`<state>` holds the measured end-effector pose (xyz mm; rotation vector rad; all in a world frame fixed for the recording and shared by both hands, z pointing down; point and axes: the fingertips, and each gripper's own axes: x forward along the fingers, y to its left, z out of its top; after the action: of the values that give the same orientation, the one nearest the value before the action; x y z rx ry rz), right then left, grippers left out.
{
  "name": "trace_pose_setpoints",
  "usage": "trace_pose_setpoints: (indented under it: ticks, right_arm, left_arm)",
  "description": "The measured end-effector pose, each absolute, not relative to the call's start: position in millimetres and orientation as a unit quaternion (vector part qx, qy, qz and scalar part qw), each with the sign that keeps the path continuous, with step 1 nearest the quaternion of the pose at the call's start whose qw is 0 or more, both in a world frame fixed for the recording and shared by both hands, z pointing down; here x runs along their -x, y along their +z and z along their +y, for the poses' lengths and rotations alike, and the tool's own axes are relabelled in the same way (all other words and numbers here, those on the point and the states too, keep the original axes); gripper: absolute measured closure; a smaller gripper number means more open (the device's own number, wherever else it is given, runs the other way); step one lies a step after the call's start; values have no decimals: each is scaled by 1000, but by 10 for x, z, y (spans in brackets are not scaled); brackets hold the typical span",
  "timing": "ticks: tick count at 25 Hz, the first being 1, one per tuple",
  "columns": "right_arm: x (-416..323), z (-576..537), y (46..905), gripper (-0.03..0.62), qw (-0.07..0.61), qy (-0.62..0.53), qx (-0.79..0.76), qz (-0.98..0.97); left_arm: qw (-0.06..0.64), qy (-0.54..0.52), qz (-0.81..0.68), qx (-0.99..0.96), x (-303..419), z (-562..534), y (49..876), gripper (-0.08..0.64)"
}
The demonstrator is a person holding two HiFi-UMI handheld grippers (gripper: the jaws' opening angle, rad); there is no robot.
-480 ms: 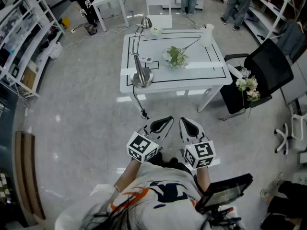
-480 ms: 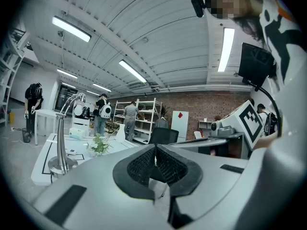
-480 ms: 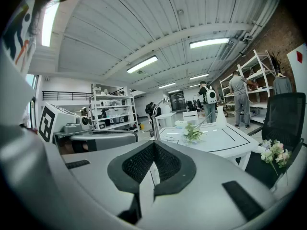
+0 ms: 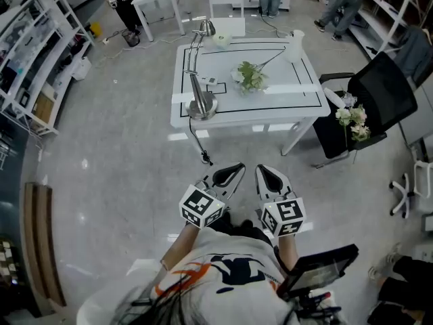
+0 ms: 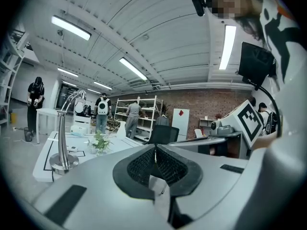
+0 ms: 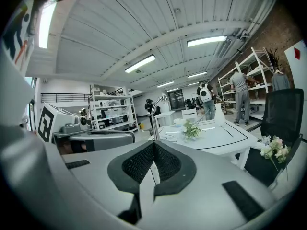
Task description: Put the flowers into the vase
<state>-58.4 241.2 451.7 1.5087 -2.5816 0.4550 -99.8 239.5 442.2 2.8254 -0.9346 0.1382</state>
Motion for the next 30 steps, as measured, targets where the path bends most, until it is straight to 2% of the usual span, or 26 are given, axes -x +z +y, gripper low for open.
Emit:
trace_pose_setpoints:
  ticks: [30]
  right_arm:
    - [42, 2361, 4867, 578, 74, 179, -455, -869]
  left_arm:
    - [96, 59, -338, -934, 429, 2255, 4669, 545]
